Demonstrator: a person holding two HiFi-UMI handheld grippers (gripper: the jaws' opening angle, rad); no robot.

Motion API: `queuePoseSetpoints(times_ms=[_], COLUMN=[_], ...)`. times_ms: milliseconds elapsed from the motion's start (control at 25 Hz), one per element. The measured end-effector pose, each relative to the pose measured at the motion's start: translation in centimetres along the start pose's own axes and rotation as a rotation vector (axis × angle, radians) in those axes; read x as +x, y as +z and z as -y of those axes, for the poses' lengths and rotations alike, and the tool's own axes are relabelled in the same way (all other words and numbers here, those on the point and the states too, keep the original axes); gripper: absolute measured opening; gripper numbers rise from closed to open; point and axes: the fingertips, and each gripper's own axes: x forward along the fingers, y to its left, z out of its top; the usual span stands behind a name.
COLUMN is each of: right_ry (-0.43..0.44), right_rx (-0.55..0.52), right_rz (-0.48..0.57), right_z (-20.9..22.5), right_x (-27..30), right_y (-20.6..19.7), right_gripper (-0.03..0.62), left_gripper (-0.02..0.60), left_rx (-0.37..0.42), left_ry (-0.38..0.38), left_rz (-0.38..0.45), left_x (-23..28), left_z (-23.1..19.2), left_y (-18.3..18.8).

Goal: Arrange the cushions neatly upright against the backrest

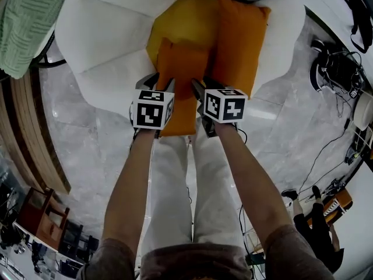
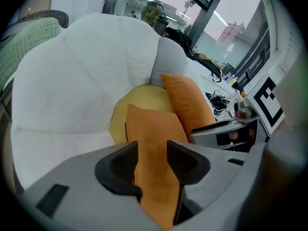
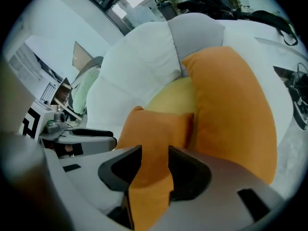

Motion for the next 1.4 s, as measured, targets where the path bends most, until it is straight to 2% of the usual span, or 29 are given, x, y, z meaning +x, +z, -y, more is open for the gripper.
queuePoseSetpoints(times_ms=[160, 520, 640, 680, 840, 1040, 1240, 1400], right_ry=[0.011, 0.069, 0.068, 0.064, 0.050, 0.062, 0.075, 0.083], right_rx=[0.004, 0.036, 0.023, 0.015, -0.004, -0.003, -0.044, -0.126], right_rz=[-0.021, -0.044, -0.055, -0.060, -0.095, -0.099, -0.077, -0.034], right_z=[0.5, 0.4, 0.5, 0.5, 0.5, -0.1, -1.8, -3.9], right_x=[1.6, 2.6, 2.6, 2.7, 2.6, 2.1, -0.2, -2.5], right_y=[-1.0, -0.8, -0.9, -0.9, -1.2, -1.0, 0.9, 5.0], right_gripper=[0.163, 0.161, 0.161, 0.156, 0.045, 0.029, 0.029, 0.029], left_gripper=[0.181, 0.179, 0.149, 0.128, 0.050, 0.040, 0.040, 0.034], left_rx=[-0.031, -0.076, -0.099, -0.113, -0.176, -0.207, -0.226, -0.223], left_ry=[-0.001, 0.014, 0.012, 0.009, -0.032, -0.023, -0.009, -0.001], left_rz=[-0.009, -0.020, -0.031, -0.035, -0.051, -0.060, -0.030, 0.030], left_x=[1.8, 2.5, 2.8, 2.8, 3.0, 2.2, -0.2, -2.5], left_z=[-0.2, -0.8, -0.7, -0.6, -0.2, -0.3, -0.1, -0.4], left_y=[-1.3, -1.5, -1.6, -1.6, -1.8, -1.7, -0.2, 3.4])
